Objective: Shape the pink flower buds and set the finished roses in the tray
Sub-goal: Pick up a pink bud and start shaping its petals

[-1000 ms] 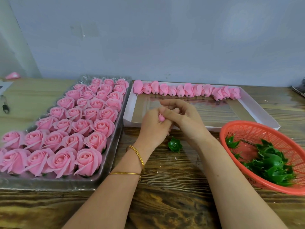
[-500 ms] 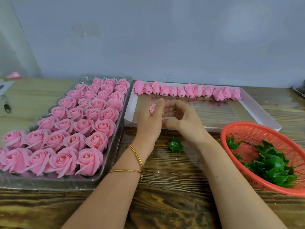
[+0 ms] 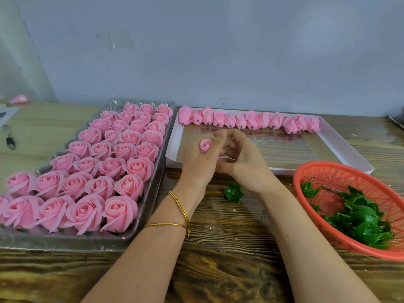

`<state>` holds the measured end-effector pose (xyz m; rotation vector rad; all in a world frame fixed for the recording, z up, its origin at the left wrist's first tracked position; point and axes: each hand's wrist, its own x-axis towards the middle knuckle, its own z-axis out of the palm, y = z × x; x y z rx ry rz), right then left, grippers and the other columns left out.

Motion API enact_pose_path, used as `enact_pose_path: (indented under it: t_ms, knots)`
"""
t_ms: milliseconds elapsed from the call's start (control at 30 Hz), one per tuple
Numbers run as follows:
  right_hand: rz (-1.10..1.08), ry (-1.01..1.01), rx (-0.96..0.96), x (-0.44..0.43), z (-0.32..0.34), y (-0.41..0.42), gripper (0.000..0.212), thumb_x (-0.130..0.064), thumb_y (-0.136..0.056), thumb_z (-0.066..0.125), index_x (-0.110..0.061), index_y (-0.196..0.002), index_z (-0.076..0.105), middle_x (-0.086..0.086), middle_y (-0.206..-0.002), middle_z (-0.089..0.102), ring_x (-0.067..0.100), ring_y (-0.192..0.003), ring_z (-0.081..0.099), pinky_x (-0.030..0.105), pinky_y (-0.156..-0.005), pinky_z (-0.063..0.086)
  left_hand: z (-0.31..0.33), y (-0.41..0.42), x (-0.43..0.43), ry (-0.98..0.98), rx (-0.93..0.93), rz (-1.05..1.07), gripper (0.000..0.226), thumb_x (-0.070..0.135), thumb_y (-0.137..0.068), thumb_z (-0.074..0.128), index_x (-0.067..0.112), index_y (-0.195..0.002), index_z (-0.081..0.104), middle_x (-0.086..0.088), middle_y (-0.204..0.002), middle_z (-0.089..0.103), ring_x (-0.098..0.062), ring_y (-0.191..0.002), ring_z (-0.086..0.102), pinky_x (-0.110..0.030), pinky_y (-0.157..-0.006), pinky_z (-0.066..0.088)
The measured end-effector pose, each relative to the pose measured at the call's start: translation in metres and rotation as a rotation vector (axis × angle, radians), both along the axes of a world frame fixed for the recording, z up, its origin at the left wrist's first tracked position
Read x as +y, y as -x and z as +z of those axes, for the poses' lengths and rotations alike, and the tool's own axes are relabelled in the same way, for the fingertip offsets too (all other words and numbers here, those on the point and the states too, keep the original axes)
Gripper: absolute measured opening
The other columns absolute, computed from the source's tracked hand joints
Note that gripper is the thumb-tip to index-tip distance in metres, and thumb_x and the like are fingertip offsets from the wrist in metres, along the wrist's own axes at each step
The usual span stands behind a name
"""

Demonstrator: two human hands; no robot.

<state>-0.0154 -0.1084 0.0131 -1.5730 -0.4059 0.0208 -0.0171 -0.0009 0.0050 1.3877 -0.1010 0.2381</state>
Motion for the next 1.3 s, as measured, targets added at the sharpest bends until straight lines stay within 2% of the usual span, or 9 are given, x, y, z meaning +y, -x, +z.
enact_pose_path:
  t_ms: [167,233,367,467,633,767,933,1133,1300]
  knots:
    - [0.055,0.040,0.003,-0.0037,0.0017,0.0004,0.052,0.022,-0.078,0.064,-0.016,-0.112,0.054,0.003,-0.092,0.066,0.007,-0.084,0.062,0.017,-0.070,0.052,0.0033,0.0031,0.0010,-0.052,0.009,0.001,0.034,0.026,-0.089,0.068,-0.007,-0.080,0.066,-0.015,-0.076,0.069,-0.017,-0.075,0.066,-0.035,-0.074,0.054]
    - [0.061,0.059,0.002,-0.0043,0.0026,0.0010,0.050,0.022,-0.080,0.062,-0.010,-0.117,0.054,0.012,-0.096,0.066,0.004,-0.085,0.063,0.017,-0.071,0.053,0.0034,0.0030,0.0022,-0.077,0.020,-0.007,0.030,0.026,-0.087,0.069,0.002,-0.069,0.065,-0.003,-0.066,0.065,-0.012,-0.070,0.063,-0.032,-0.072,0.053]
    - [0.071,0.045,0.000,-0.0046,0.0025,0.0015,0.051,0.022,-0.080,0.060,0.001,-0.126,0.052,0.028,-0.114,0.063,0.021,-0.099,0.060,0.029,-0.087,0.055,0.0016,0.0014,0.0005,-0.084,0.013,-0.003,0.039,0.026,-0.089,0.067,0.021,-0.051,0.062,0.003,-0.060,0.063,-0.008,-0.065,0.062,-0.028,-0.066,0.052]
    - [0.058,0.048,0.011,-0.0047,0.0020,0.0017,0.054,0.025,-0.075,0.062,0.000,-0.123,0.054,0.025,-0.108,0.064,0.020,-0.096,0.062,0.028,-0.086,0.053,0.0001,-0.0002,-0.0006,-0.052,0.015,0.013,0.048,0.031,-0.093,0.062,0.024,-0.046,0.059,-0.002,-0.060,0.062,-0.010,-0.065,0.065,-0.024,-0.064,0.055]
    - [0.018,0.120,-0.032,-0.0034,0.0037,0.0025,0.048,0.014,-0.072,0.074,-0.011,-0.110,0.059,-0.002,-0.088,0.064,0.006,-0.085,0.063,0.018,-0.074,0.050,0.0003,-0.0002,-0.0011,-0.036,0.050,-0.001,0.053,0.044,-0.094,0.055,0.025,-0.045,0.056,-0.022,-0.079,0.066,-0.026,-0.088,0.070,-0.048,-0.088,0.056]
    - [-0.004,0.126,-0.049,-0.0018,0.0038,0.0025,0.048,0.011,-0.073,0.076,-0.013,-0.110,0.059,0.010,-0.095,0.065,0.007,-0.084,0.062,0.018,-0.073,0.052,0.0014,0.0011,-0.0015,-0.068,0.049,-0.004,0.050,0.044,-0.094,0.056,0.026,-0.047,0.058,-0.022,-0.081,0.066,-0.025,-0.086,0.069,-0.042,-0.086,0.057]
    - [0.017,0.119,-0.047,-0.0039,0.0039,0.0022,0.052,0.014,-0.077,0.071,-0.006,-0.123,0.055,0.021,-0.110,0.065,0.014,-0.093,0.063,0.018,-0.078,0.052,0.0003,0.0005,0.0010,-0.108,0.014,0.013,0.041,0.035,-0.091,0.064,0.030,-0.051,0.061,0.009,-0.058,0.060,-0.003,-0.064,0.062,-0.019,-0.062,0.052]
    - [0.067,0.101,-0.011,-0.0040,0.0035,0.0009,0.051,0.018,-0.081,0.063,0.003,-0.128,0.050,0.015,-0.108,0.065,0.020,-0.101,0.063,0.034,-0.095,0.052,-0.0002,-0.0002,0.0033,-0.130,-0.012,-0.014,0.039,0.034,-0.089,0.066,0.024,-0.051,0.061,0.002,-0.068,0.067,-0.010,-0.075,0.065,-0.030,-0.073,0.051]
    - [0.057,0.071,0.022,-0.0030,0.0040,0.0018,0.040,0.020,-0.081,0.062,0.009,-0.119,0.053,0.019,-0.090,0.055,0.028,-0.092,0.057,0.050,-0.097,0.048,-0.0003,0.0009,0.0023,-0.091,-0.009,-0.021,0.045,0.043,-0.092,0.059,0.020,-0.054,0.060,-0.009,-0.065,0.063,-0.017,-0.072,0.066,-0.031,-0.072,0.054]
